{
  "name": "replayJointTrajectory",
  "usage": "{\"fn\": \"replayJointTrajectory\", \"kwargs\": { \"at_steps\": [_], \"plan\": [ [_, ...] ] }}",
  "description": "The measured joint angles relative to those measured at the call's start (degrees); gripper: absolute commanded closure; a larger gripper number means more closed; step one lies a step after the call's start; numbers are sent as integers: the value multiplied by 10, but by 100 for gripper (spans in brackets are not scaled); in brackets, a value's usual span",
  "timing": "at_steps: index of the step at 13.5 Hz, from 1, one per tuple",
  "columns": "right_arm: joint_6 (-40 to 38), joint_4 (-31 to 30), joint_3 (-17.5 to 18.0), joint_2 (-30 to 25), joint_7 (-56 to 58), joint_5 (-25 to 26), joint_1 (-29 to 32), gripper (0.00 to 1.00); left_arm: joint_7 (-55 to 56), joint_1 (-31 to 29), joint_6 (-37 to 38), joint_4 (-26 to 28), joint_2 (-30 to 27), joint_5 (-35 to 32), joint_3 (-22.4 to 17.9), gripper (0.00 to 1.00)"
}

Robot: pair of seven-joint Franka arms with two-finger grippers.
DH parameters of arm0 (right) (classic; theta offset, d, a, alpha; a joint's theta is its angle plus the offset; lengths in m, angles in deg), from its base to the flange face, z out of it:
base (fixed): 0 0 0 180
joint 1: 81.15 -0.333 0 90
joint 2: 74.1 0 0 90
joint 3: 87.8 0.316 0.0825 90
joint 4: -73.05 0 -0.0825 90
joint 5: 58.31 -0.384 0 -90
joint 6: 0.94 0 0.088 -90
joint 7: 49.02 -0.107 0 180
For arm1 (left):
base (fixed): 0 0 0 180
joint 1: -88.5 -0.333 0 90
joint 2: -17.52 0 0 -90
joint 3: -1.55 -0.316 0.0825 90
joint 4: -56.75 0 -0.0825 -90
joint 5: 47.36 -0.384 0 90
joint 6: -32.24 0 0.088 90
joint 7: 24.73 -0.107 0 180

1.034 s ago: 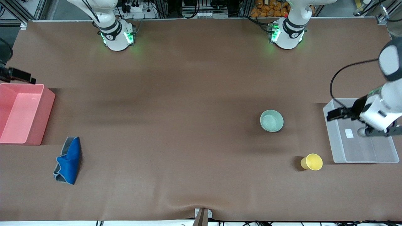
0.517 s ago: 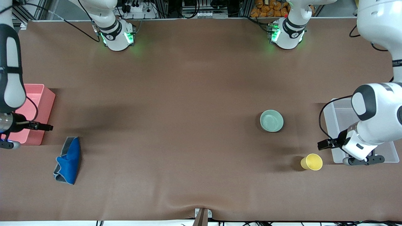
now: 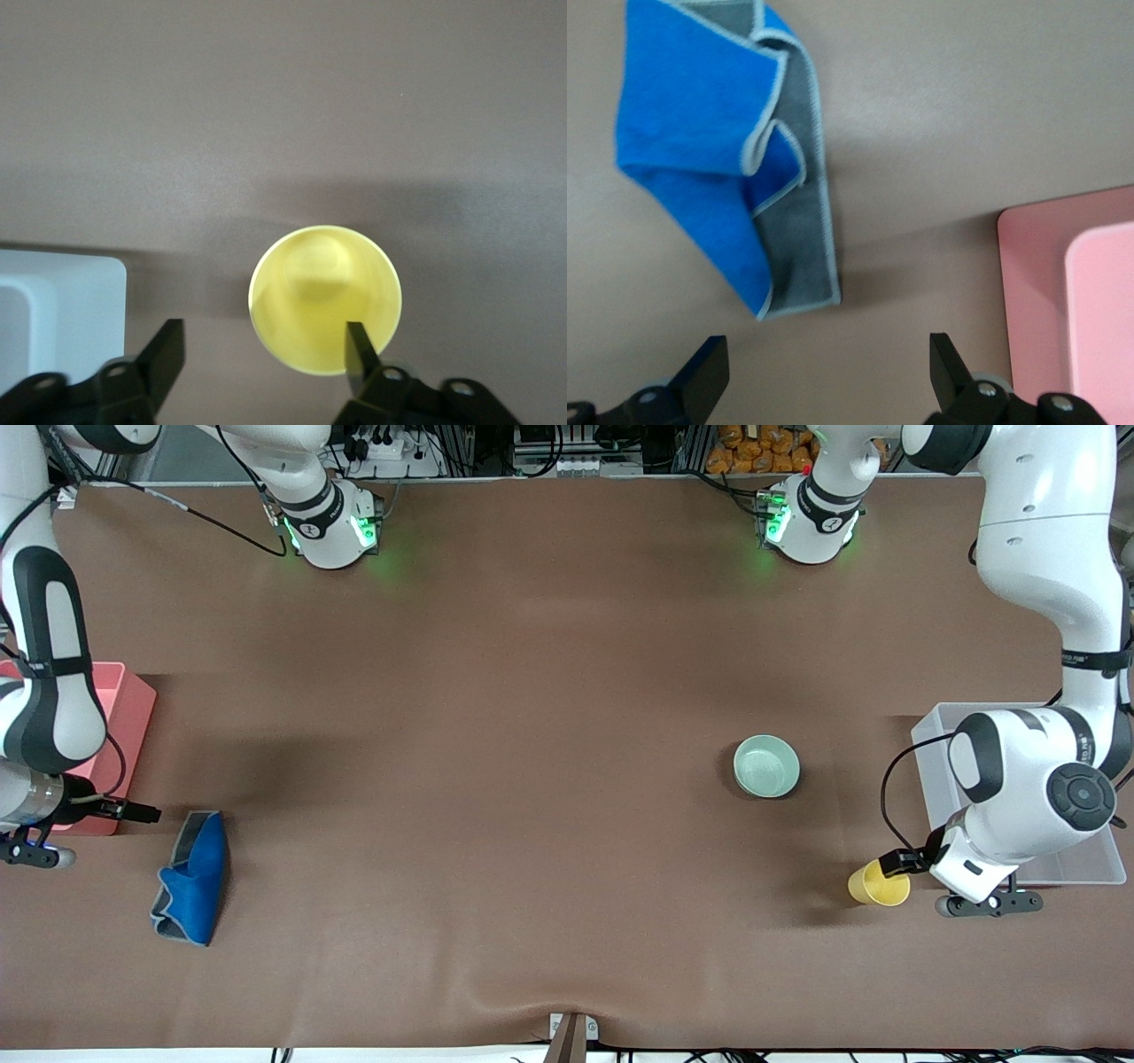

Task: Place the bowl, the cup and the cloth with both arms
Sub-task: 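Grasp the yellow cup with the left gripper while the right gripper grasps the cloth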

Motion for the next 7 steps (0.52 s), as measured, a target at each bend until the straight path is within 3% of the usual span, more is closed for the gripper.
{"fn": "replayJointTrajectory", "kwargs": {
  "at_steps": [2,4,5,7],
  "plan": [
    [54,0,2,23,0,0,1,0,-1,0,-13,-2,10,0,0,48],
    [96,1,8,35,0,0,-3,0,-1,0,-24,-2,20,0,0,94],
    [110,1,10,39,-1,-3,-5,0,-1,0,-29,-2,24,0,0,100],
    [123,1,13,44,-2,-39,-14,0,-1,0,-34,-2,29,0,0,100]
  ]
}}
